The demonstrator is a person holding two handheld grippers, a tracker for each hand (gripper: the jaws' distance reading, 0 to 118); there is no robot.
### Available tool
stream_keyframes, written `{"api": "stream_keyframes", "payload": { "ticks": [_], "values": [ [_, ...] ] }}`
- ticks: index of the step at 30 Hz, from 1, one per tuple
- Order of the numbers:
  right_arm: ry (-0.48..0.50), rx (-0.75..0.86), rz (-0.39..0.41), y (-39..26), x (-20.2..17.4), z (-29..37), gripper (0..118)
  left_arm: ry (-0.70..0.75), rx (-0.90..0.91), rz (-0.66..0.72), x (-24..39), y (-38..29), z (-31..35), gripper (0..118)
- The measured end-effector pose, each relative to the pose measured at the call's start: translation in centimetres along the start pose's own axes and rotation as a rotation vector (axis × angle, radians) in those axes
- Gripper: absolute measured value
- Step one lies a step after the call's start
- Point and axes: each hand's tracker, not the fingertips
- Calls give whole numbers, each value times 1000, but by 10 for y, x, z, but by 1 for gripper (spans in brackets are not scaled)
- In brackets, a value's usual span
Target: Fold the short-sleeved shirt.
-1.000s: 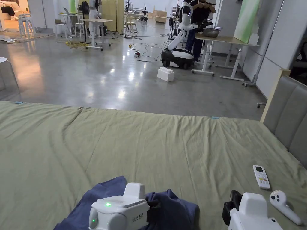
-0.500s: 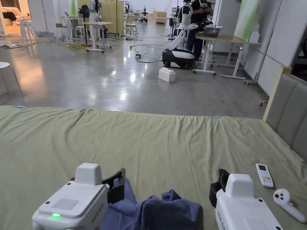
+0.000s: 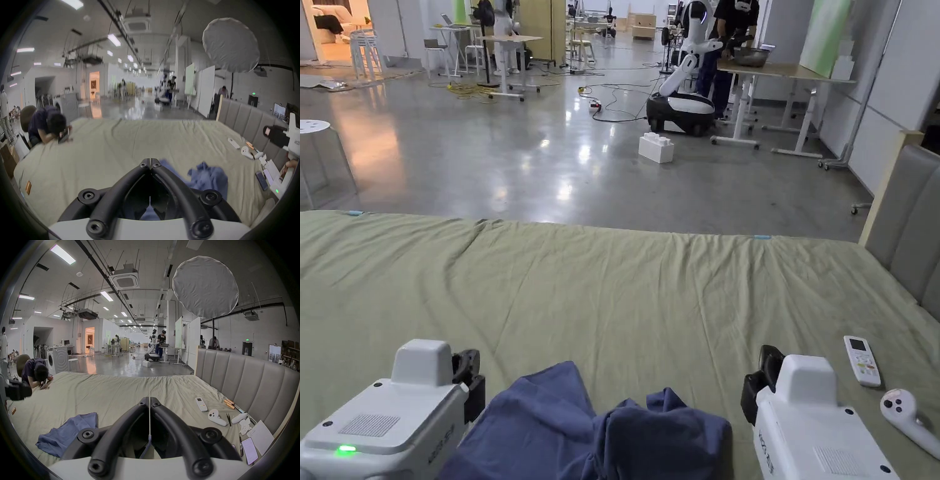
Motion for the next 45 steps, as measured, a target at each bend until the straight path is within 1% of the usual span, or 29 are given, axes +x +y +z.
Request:
{"api": "stream_keyframes", "payload": {
  "ticks": [2,4,5,6,7,9,10,11,12,13,14,18,20,22,23,24,26,27,28,33,36,39,40,41,42,43,44,45],
  "values": [
    [-3,-5,8,-3,1,-1,2,-4,-127,33,-18,-16,-13,0],
    [-3,-14,11,-6,1,-1,2,10,-213,56,-34,-34,-23,0],
    [-2,-20,12,-8,2,-2,2,19,-264,52,-44,-48,-32,4],
    [-3,-26,14,-11,1,-4,2,21,-322,52,-51,-58,-38,13],
    [-4,-33,14,-13,1,-5,2,27,-356,65,-57,-67,-43,37],
    [1,-52,4,-18,1,-7,2,48,-445,92,-72,-85,-53,53],
    [0,-58,4,-20,0,-7,2,51,-462,117,-77,-92,-56,53],
    [1,-66,5,-22,0,-8,2,72,-491,134,-82,-100,-60,75],
    [2,-73,6,-25,-1,-9,2,83,-521,145,-85,-107,-64,88],
    [4,-81,7,-27,-2,-10,2,103,-538,155,-88,-113,-65,91],
    [6,-87,7,-29,-3,-10,2,138,-553,159,-91,-118,-68,91],
    [9,-107,10,-33,-5,-11,2,172,-623,164,-95,-132,-72,91],
    [11,-114,12,-37,-5,-12,2,176,-646,155,-95,-140,-74,88],
    [13,-120,14,-39,-6,-13,2,159,-676,134,-91,-147,-78,72],
    [14,-124,15,-40,-7,-14,2,141,-682,118,-87,-150,-79,71],
    [14,-127,16,-41,-8,-14,2,152,-677,97,-83,-152,-80,66],
    [16,-136,14,-43,-8,-14,2,163,-657,56,-74,-150,-78,39],
    [15,-139,13,-44,-8,-15,2,162,-648,44,-70,-149,-78,20],
    [15,-144,13,-46,-8,-15,2,170,-632,25,-66,-148,-78,10],
    [16,-169,5,-52,-6,-21,2,117,-642,-12,-61,-144,-84,7],
    [19,-194,7,-54,0,-30,2,58,-564,39,-61,-129,-75,7],
    [35,-291,-10,-58,11,-58,2,70,-531,-9,-53,-114,-72,7],
    [58,-342,-4,-60,15,-70,2,65,-525,-4,-52,-110,-73,7],
    [87,-415,-49,-66,18,-83,5,61,-516,11,-52,-107,-73,7],
    [55,-373,-19,-65,23,-95,14,61,-508,27,-53,-105,-74,7],
    [82,-481,-28,-71,25,-109,37,64,-505,33,-53,-104,-74,7],
    [93,-556,-18,-76,28,-125,57,69,-506,34,-53,-104,-76,7],
    [107,-610,-9,-81,29,-138,73,73,-511,38,-53,-105,-78,7]
  ]
}}
